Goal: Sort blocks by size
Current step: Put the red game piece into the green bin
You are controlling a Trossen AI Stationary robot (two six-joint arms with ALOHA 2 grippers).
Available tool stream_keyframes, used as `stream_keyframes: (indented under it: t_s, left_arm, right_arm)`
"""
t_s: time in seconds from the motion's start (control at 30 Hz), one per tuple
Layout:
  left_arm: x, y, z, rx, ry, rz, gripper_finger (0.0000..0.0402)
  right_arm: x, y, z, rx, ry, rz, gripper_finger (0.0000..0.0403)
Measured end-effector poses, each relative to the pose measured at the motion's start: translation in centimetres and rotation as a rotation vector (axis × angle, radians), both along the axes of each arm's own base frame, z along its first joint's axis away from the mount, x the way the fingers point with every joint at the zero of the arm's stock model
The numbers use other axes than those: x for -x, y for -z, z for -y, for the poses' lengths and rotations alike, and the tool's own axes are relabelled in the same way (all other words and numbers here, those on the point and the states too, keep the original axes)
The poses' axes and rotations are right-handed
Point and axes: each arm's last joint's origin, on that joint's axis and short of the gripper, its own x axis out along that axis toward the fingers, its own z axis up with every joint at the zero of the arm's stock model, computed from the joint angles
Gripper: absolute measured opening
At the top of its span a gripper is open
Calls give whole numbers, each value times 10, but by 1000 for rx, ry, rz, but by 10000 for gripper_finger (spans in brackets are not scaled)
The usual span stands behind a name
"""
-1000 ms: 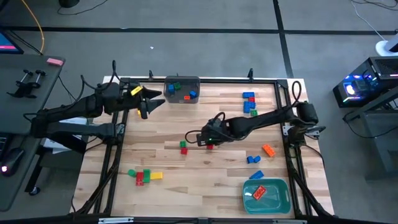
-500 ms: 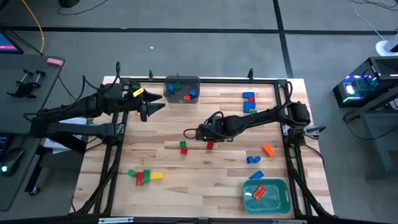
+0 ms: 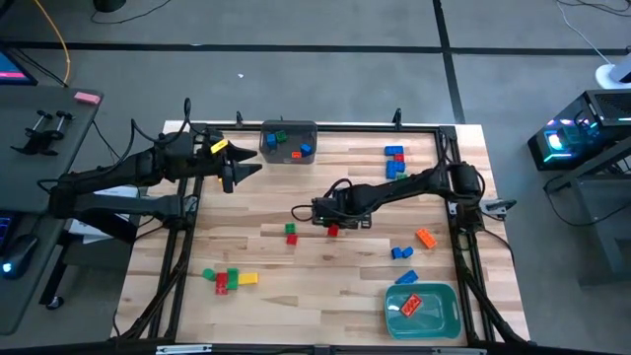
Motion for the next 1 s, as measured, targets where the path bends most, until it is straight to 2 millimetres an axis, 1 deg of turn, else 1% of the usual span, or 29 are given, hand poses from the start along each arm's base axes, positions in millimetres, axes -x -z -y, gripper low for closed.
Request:
stream_keyframes:
  t_s: [0.2,0.43,0.6,0.63,0.7,0.73,0.77,0.8,0.87,1.0]
  left_arm:
    - [0,0,0,7,0,1,273]
    - [0,0,0,8,-1,-1,273]
    - [0,1,0,9,-1,-4,273]
    - [0,1,0,9,-2,-4,273]
    - [0,1,0,9,-2,-4,273]
    - [0,1,0,9,-1,-3,273]
    - [0,0,0,9,-1,-2,273]
    - [0,0,0,8,-1,1,273]
    - [0,-1,0,5,-1,13,273]
    - [-1,-4,0,4,-8,50,273]
  right_arm:
    - [0,10,-1,-16,-6,-37,197]
    - [-4,18,-1,-14,-10,-37,197]
    - [-3,18,-4,20,-159,-54,192]
    - [-2,18,-4,22,-173,-59,185]
    - [-1,15,-4,24,-232,-57,158]
    - [0,13,-3,27,-270,-57,141]
    - [2,8,-3,35,-306,-56,134]
    - [4,1,-2,45,-343,-54,136]
    - [10,-19,0,78,-423,-28,136]
    - [32,-67,-2,136,-630,29,136]
